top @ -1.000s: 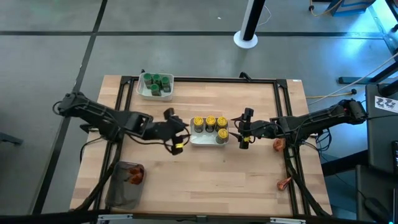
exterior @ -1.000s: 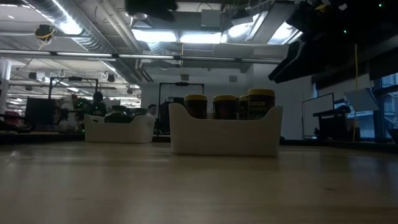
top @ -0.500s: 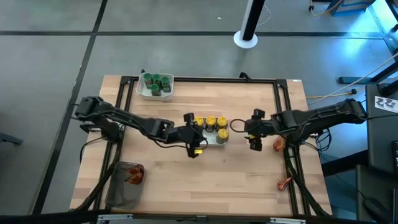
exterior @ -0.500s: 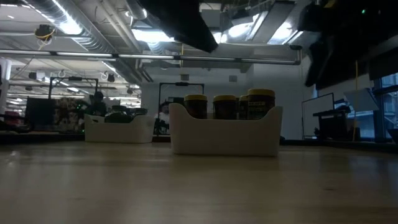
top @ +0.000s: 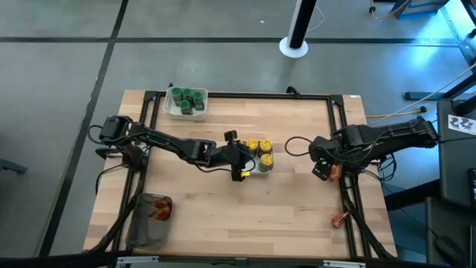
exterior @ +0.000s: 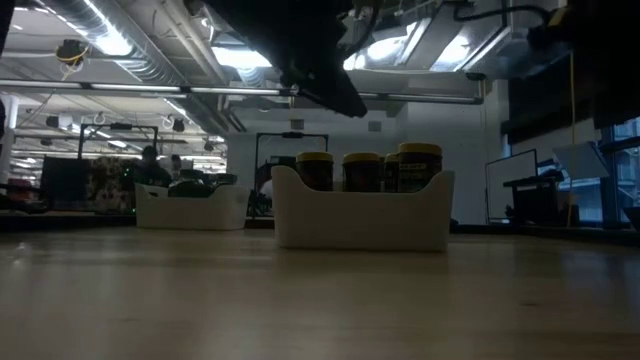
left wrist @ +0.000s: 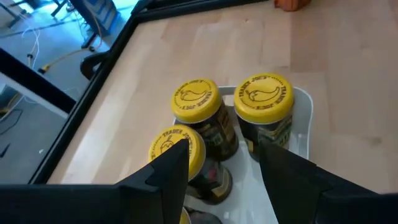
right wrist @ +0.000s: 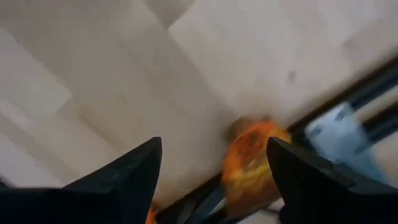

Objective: Sort spices by type
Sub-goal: Put the orange seasoning pack into the black bin

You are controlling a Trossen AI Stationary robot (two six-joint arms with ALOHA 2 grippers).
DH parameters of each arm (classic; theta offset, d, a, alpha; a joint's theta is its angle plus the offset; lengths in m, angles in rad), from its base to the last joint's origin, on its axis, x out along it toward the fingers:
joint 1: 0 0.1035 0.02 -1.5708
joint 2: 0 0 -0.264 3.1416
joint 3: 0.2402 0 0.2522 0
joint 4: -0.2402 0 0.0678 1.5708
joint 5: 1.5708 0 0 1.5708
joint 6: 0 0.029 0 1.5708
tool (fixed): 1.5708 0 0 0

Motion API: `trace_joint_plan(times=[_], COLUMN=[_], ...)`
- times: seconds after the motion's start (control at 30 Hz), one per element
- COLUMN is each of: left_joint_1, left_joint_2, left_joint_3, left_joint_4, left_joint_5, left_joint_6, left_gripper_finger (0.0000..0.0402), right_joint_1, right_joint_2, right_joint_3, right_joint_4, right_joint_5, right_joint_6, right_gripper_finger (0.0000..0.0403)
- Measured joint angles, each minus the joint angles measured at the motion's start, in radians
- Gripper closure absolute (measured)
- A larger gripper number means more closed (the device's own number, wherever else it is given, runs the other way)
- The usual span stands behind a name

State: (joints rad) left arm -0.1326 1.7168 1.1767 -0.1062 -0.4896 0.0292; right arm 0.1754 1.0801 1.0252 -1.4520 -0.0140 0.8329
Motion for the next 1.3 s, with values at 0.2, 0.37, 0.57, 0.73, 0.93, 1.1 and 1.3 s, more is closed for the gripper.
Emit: trace_joint_plan(times=[0.2,0.37,0.57,0.73,0.93,1.1,1.3], left_joint_1=[0.002,-0.01,-0.012,-0.011,-0.011,-0.01,-0.009], left_joint_2=[0.0,0.0,0.0,0.0,0.0,0.0,0.0], left_joint_3=[0.0,0.0,0.0,0.0,0.0,0.0,0.0], left_joint_4=[-0.037,-0.042,-0.04,-0.038,-0.034,-0.032,-0.031], left_joint_5=[0.001,0.001,0.003,0.003,0.003,0.003,0.003], left_joint_6=[-0.007,-0.007,-0.007,-0.007,-0.004,-0.003,-0.003], left_gripper_finger=[0.0224,0.0224,0.0224,0.0224,0.0224,0.0224,0.0224], right_joint_1=[0.063,0.122,0.174,0.172,0.172,0.172,0.171], right_joint_2=[0.003,0.002,0.016,0.036,0.041,0.046,0.045], right_joint_3=[0.0,0.0,-0.028,-0.077,-0.13,-0.15,-0.2], right_joint_4=[-0.036,-0.127,-0.118,-0.121,-0.118,-0.117,-0.099], right_joint_5=[-0.132,-0.182,-0.151,-0.119,-0.114,-0.09,-0.091], right_joint_6=[0.191,0.366,0.493,0.524,0.555,0.558,0.582], right_gripper_finger=[0.0112,0.0112,0.0112,0.0112,0.0112,0.0112,0.0112])
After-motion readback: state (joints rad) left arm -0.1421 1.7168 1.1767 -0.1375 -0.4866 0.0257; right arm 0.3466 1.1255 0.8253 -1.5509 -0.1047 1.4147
